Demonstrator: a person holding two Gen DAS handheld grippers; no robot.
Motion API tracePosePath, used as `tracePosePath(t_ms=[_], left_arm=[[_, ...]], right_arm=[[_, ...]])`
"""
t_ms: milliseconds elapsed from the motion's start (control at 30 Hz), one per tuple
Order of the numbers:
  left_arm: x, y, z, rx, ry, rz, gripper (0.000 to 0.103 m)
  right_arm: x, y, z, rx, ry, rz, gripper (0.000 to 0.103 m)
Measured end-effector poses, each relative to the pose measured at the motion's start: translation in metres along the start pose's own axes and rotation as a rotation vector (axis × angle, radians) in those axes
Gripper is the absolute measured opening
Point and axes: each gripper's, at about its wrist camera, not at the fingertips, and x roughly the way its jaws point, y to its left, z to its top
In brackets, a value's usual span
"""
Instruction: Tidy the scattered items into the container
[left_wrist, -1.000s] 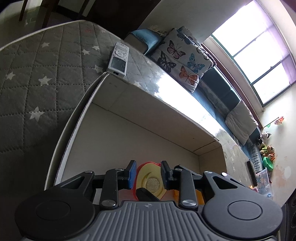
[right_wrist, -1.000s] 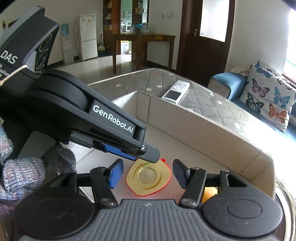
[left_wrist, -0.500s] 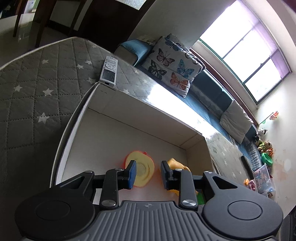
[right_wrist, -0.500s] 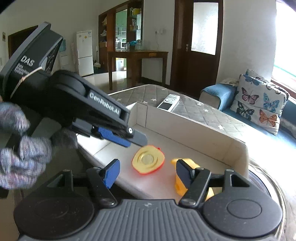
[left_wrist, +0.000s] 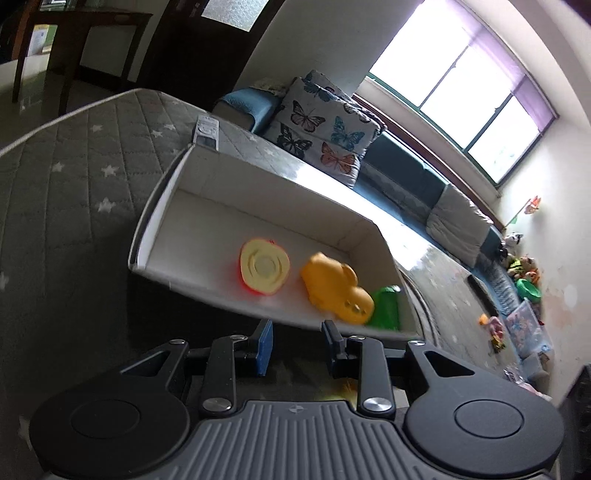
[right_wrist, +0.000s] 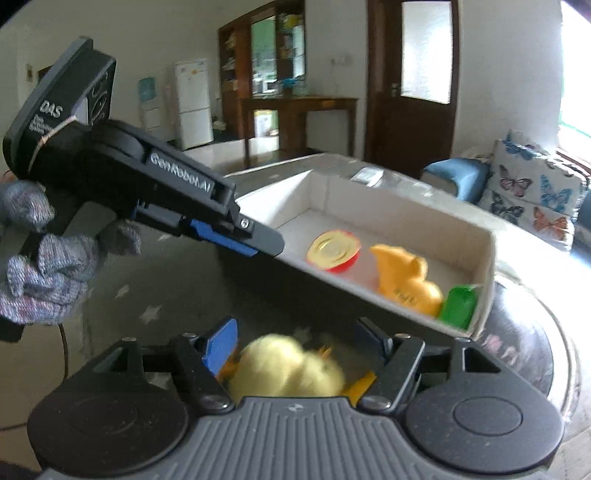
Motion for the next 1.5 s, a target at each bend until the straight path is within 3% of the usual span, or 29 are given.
tracePosePath(t_ms=[233, 400, 833, 1000, 1167, 1267, 1500], left_arm=[[-0.016, -0.003, -0.022, 0.026, 0.009, -0.022, 0.031], [-0.018, -0.003, -0.040, 0.030, 0.038, -0.045, 0.031], [-0.006, 0.015, -0.052, -0.022, 0.080, -0.044, 0.031], [-0.004, 0.022, -0.051, -0.048, 0.081, -0.043, 0.031], [-0.001, 0.026, -0.051, -0.058, 0.082, -0.045, 0.030], [0.000, 0.026, -0.050, -0.054, 0.083, -0.048, 0.030], [0.003, 0.027, -0.049, -0.046, 0.085, -0.057, 0.029]], right_arm=[[0.015, 0.010, -0.013, -0.031, 0.036, 0.002, 0.073], [0.025, 0.007, -0.019, -0.005, 0.063, -0.017, 0.081], [0.004, 0.027, -0.036, -0.019, 0.074, 0.009, 0.080], [-0.006, 0.036, -0.042, -0.029, 0.073, 0.029, 0.078], [-0.010, 0.030, -0.041, 0.000, 0.043, -0.033, 0.076], [-0.006, 0.024, -0.038, 0.015, 0.042, -0.052, 0.069], [0.009, 0.023, -0.037, 0.004, 0.060, -0.038, 0.067]])
